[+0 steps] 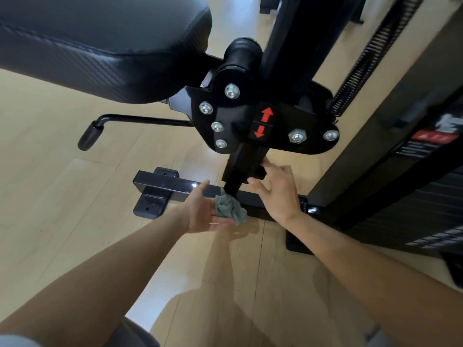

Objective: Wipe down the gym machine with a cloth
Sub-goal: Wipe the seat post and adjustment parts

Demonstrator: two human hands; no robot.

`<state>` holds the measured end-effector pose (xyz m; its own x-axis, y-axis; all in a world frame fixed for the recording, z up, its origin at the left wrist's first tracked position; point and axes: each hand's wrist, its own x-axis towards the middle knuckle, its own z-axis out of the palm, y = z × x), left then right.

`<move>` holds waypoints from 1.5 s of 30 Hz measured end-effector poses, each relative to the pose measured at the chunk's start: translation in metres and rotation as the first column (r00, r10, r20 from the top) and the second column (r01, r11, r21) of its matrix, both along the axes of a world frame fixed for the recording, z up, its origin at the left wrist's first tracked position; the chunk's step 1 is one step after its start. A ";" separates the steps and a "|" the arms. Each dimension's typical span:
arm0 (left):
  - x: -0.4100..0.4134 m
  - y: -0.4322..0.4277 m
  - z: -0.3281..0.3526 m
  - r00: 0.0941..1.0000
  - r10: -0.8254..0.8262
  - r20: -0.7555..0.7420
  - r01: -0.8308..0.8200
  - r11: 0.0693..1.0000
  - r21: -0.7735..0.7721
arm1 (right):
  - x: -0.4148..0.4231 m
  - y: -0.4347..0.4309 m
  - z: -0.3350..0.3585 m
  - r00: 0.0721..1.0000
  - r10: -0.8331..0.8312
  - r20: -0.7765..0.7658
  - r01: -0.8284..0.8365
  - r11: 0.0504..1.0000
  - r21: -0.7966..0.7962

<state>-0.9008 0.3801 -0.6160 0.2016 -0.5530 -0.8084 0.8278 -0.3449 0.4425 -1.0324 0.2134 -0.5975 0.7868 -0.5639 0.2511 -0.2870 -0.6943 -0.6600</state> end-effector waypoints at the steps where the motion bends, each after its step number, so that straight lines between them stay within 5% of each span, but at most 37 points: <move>1: -0.005 -0.001 0.006 0.999 -0.027 0.021 0.027 1.000 0.012 | -0.008 0.006 -0.004 1.000 -0.021 0.023 0.019 0.998 0.064; 4: -0.025 -0.009 0.021 0.994 -0.090 0.064 0.089 0.996 0.006 | -0.030 0.039 -0.015 0.986 -0.164 0.040 0.144 0.942 0.304; 8: -0.045 -0.015 0.032 0.992 -0.116 0.048 0.115 0.993 0.007 | -0.038 0.055 -0.022 0.998 0.026 -0.060 0.015 0.801 0.598; 10: -0.046 -0.012 0.037 0.989 -0.138 0.053 0.136 0.990 0.034 | -0.035 0.043 -0.026 0.996 -0.013 -0.094 0.069 0.773 0.631; 13: -0.038 -0.009 0.034 0.914 -0.156 0.375 0.087 0.977 0.195 | -0.029 0.023 -0.029 0.980 -0.114 -0.162 0.188 0.797 0.574; 16: -0.024 -0.005 0.027 0.643 -0.137 0.753 -0.060 0.972 0.227 | -0.020 0.003 -0.031 0.960 -0.155 -0.233 0.241 0.883 0.403; 20: -0.019 -0.009 0.030 0.361 -0.125 0.924 -0.057 0.986 0.155 | -0.011 -0.013 -0.033 0.932 -0.133 -0.337 0.193 0.970 0.150; 24: -0.023 -0.021 0.022 0.175 -0.076 0.982 0.060 0.996 0.066 | -0.015 -0.004 -0.060 0.861 0.100 -0.499 -0.024 0.988 0.156; 28: -0.026 -0.026 0.014 0.079 -0.081 0.994 0.024 0.997 0.079 | -0.017 0.013 -0.087 0.692 0.088 -0.717 -0.179 0.983 -0.051; 36: -0.022 -0.014 0.011 -0.024 -0.097 0.995 0.135 0.986 0.099 | 0.000 0.020 -0.090 0.640 0.181 -0.746 -0.390 0.914 -0.114; 45: -0.011 -0.008 0.007 -0.180 -0.183 0.967 0.193 0.957 0.217 | -0.038 -0.011 -0.087 0.748 -0.047 -0.662 -0.112 0.974 -0.195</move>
<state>-0.9116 0.3723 -0.6095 0.6365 -0.7486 0.1858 -0.6424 -0.3813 0.6648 -1.0708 0.2025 -0.6849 0.8158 -0.5311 -0.2291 -0.5689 -0.8082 -0.1521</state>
